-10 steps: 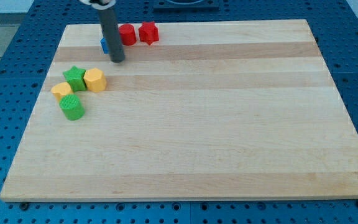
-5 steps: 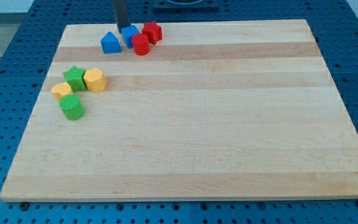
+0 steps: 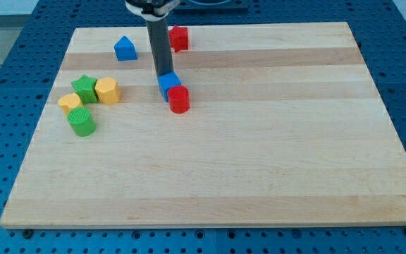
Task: Move the blue cube and red circle to the center
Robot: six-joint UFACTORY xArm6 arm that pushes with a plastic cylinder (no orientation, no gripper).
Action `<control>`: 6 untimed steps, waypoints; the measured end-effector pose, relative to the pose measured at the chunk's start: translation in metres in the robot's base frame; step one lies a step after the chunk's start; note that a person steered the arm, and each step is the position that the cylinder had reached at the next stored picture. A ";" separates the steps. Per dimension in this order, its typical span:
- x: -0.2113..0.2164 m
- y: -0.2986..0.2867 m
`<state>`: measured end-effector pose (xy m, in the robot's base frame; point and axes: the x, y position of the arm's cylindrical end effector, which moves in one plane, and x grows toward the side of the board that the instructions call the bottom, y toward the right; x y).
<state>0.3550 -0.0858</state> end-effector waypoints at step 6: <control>-0.161 0.096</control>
